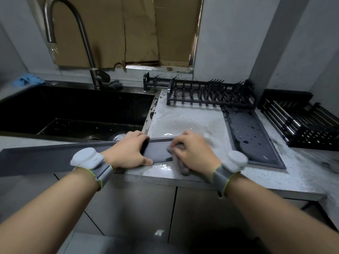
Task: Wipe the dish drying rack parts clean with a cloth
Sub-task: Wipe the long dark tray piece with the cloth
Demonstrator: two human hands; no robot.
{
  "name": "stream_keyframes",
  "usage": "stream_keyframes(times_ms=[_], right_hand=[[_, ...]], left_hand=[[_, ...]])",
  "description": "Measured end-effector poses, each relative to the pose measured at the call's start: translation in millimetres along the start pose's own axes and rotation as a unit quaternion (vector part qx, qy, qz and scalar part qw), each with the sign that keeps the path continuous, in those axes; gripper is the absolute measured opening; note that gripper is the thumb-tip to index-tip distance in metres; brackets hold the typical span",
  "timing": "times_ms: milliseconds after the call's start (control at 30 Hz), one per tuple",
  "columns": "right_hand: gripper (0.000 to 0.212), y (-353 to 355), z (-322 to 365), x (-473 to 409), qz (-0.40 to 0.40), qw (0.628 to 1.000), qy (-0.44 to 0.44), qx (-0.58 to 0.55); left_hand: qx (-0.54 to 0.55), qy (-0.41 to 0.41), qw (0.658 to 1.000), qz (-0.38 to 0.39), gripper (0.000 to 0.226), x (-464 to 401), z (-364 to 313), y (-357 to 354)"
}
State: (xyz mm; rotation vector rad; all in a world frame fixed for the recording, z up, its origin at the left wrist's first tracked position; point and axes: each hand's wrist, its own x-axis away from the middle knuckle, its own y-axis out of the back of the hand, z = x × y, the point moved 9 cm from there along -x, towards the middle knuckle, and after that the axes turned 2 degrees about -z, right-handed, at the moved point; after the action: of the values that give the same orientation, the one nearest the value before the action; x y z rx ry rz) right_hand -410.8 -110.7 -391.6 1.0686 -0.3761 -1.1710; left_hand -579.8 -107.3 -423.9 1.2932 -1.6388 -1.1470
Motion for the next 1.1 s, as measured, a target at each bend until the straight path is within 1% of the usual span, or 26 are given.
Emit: stream_keyframes(times_ms=[33,100,167,267,367,400,467,567,633,767,833,933,1000,1033,1100], right_hand=[[0.015,-13.8,12.8,-0.3,0.0,1.0,0.013,-0.017],[0.018,-40.1,34.7,3.9,0.014,0.998,0.062,-0.011],[0.019,-43.4,31.1,10.4,0.015,0.995,0.095,0.01],[0.017,-20.3,-0.9,16.9,0.024,0.994,0.09,0.062],[0.014,9.5,-29.2,17.1,0.037,0.993,0.05,0.099],[0.013,19.4,-34.2,16.5,0.032,0.995,0.031,0.087],[0.01,38.3,-41.0,13.3,-0.004,0.999,-0.006,0.032],[0.007,52.7,-42.2,8.8,-0.043,0.998,-0.027,-0.024],[0.008,53.5,-41.4,7.8,-0.047,0.998,-0.027,-0.034],[0.008,53.2,-38.3,5.8,-0.055,0.997,-0.021,-0.047],[0.008,52.9,-33.2,2.6,-0.058,0.997,-0.017,-0.055],[0.013,48.9,-15.1,-4.6,-0.07,0.995,0.009,-0.069],[0.018,35.2,-3.3,-4.5,-0.045,0.994,0.019,-0.1],[0.021,23.6,1.3,-2.1,-0.016,0.994,0.023,-0.103],[0.024,2.9,2.3,4.3,0.032,0.997,0.034,-0.066]], left_hand=[[-0.002,0.001,1.0,0.002,0.094,-0.1,0.1,-0.3],[-0.005,0.001,1.0,0.006,0.095,-0.1,0.7,0.5],[-0.005,-0.002,1.0,0.014,0.095,-1.2,-0.5,-1.0],[-0.004,-0.002,1.0,0.017,0.094,-0.8,0.1,-1.5],[-0.01,-0.006,1.0,0.019,0.093,-0.8,-0.1,-0.1],[-0.012,-0.008,1.0,0.023,0.094,-0.3,-0.7,0.3],[-0.003,-0.016,1.0,0.026,0.099,1.3,-3.1,4.0],[0.04,-0.02,0.999,0.002,0.102,11.7,-0.8,20.1],[0.043,-0.02,0.999,-0.018,0.098,22.6,9.2,33.5],[0.002,0.011,1.0,-0.027,0.094,46.2,44.4,47.9],[-0.008,0.02,0.999,-0.029,0.092,52.7,54.2,48.6],[-0.025,0.025,0.999,-0.015,0.095,52.4,56.6,42.3],[-0.032,0.027,0.999,-0.006,0.1,47.4,56.1,36.4],[-0.034,0.028,0.999,-0.002,0.103,44.0,55.7,33.7],[-0.037,0.026,0.999,0.011,0.105,37.0,52.9,28.2]])
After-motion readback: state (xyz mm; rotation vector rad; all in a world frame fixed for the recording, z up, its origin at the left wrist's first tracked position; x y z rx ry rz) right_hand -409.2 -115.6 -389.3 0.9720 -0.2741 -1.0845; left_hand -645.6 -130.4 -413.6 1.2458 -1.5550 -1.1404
